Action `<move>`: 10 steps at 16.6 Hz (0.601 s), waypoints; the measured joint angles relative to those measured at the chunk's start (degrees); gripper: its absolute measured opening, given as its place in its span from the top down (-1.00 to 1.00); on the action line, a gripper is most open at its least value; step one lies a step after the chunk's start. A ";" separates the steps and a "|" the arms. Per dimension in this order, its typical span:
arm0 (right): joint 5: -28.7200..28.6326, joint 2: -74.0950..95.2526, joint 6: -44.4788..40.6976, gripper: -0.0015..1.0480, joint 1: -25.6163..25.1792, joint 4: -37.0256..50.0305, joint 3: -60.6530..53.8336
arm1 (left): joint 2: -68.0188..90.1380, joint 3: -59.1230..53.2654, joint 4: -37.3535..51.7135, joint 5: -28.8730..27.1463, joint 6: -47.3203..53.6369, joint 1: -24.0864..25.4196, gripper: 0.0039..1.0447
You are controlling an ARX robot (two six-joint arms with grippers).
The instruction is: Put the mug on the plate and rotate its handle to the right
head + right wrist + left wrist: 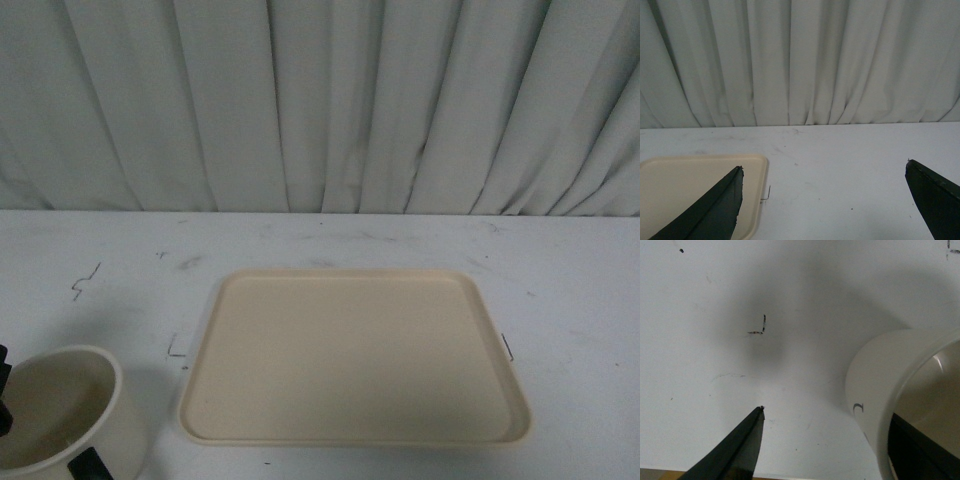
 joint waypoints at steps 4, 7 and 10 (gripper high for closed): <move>0.00 -0.02 0.00 -0.88 0.00 0.00 0.00 | -0.59 0.04 -1.49 1.95 0.15 -0.44 0.47; 0.00 -0.02 0.00 -0.88 0.00 -0.02 0.00 | -6.21 1.88 -5.75 3.19 0.83 -2.01 0.95; 0.00 0.00 0.00 -0.88 0.00 0.00 0.00 | -5.22 13.11 -7.17 3.65 2.95 -11.47 0.95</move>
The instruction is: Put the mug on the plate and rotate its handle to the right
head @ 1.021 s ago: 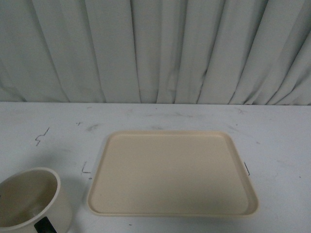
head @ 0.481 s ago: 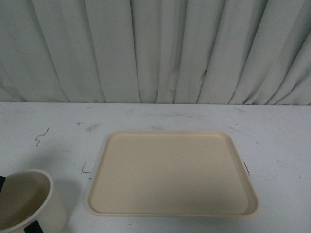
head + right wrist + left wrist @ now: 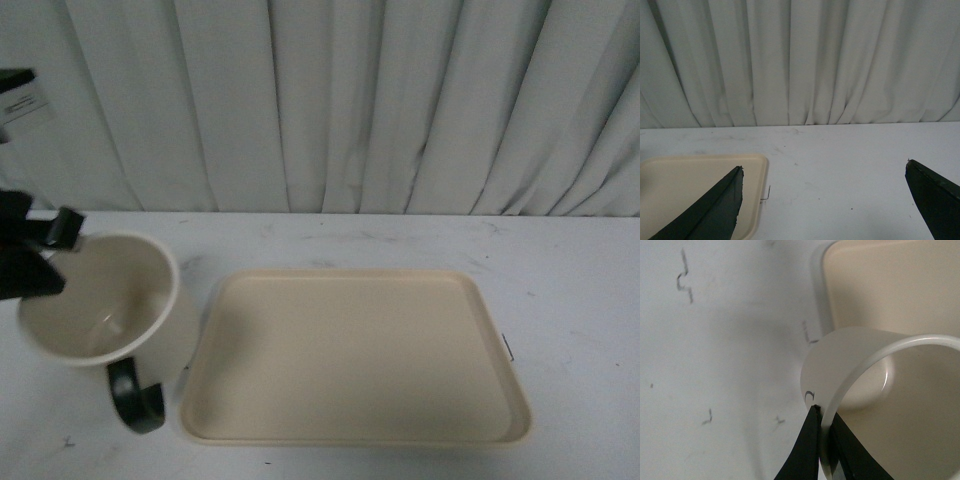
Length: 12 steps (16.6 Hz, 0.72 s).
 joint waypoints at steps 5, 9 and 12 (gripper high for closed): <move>-0.02 -0.02 0.00 -0.88 0.00 0.00 0.00 | 13.60 15.52 -1.18 0.24 0.72 -13.66 0.95; 0.00 -0.02 0.00 -0.88 0.00 0.00 0.00 | 20.13 19.56 -2.82 -0.48 1.99 -18.56 0.95; 0.00 -0.02 0.00 -0.88 0.00 -0.02 0.00 | 24.02 22.82 -3.17 -1.18 2.01 -20.44 0.95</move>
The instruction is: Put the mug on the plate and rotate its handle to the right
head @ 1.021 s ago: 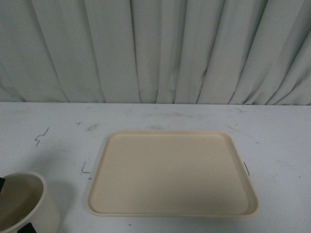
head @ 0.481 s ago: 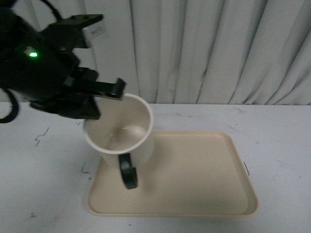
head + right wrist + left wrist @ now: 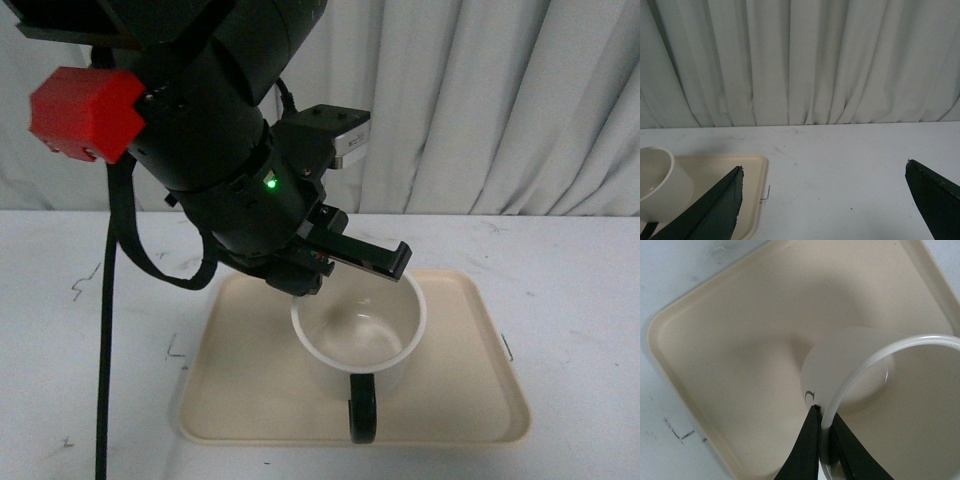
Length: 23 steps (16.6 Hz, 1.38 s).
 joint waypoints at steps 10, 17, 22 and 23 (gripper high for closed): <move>0.00 0.02 0.00 -0.88 0.00 0.02 0.00 | 3.15 1.88 0.72 0.76 0.04 -1.07 -0.22; -0.02 0.00 0.00 -0.88 0.00 0.04 0.00 | -9.90 -8.44 29.68 -4.55 -0.04 0.04 -0.77; 0.04 0.02 0.02 -0.88 -0.02 -0.07 0.00 | -13.09 -29.88 59.36 -22.45 -2.10 1.90 -0.32; 0.02 0.00 0.00 -0.88 0.00 -0.02 0.00 | -16.61 -39.12 72.00 -23.21 -2.45 5.60 -0.04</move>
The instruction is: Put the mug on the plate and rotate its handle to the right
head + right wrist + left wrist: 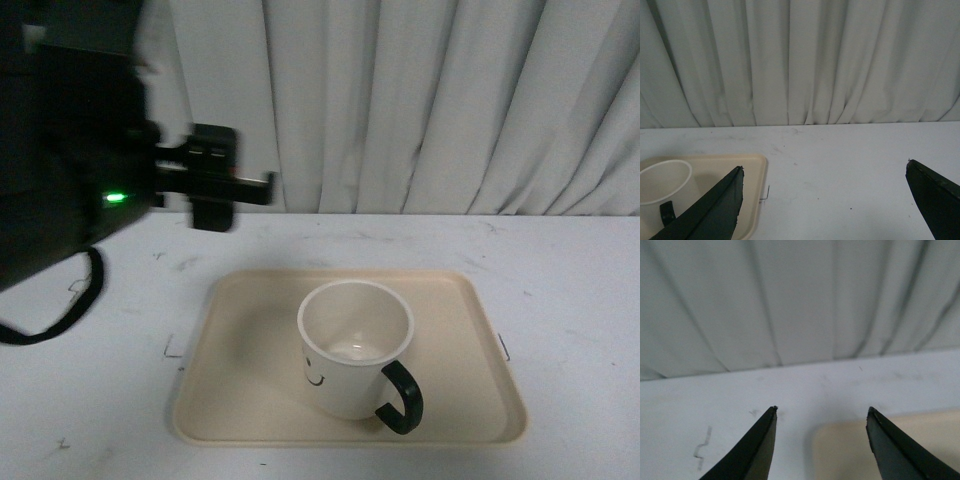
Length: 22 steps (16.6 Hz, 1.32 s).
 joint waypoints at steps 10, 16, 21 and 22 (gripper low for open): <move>-0.02 0.00 0.00 -0.88 0.00 0.02 0.00 | -31.63 -27.50 4.22 13.62 -0.94 13.97 0.97; -0.04 0.02 0.00 -0.88 0.00 0.04 0.00 | -44.37 -32.74 -1.77 20.50 -0.92 21.14 0.97; -0.02 0.00 0.00 -0.88 0.00 0.02 0.00 | -58.75 -34.34 -14.69 21.16 -1.05 21.59 0.97; -0.04 0.00 0.00 -0.88 0.00 0.02 0.00 | -60.92 -34.34 -16.83 21.16 -1.03 21.59 0.97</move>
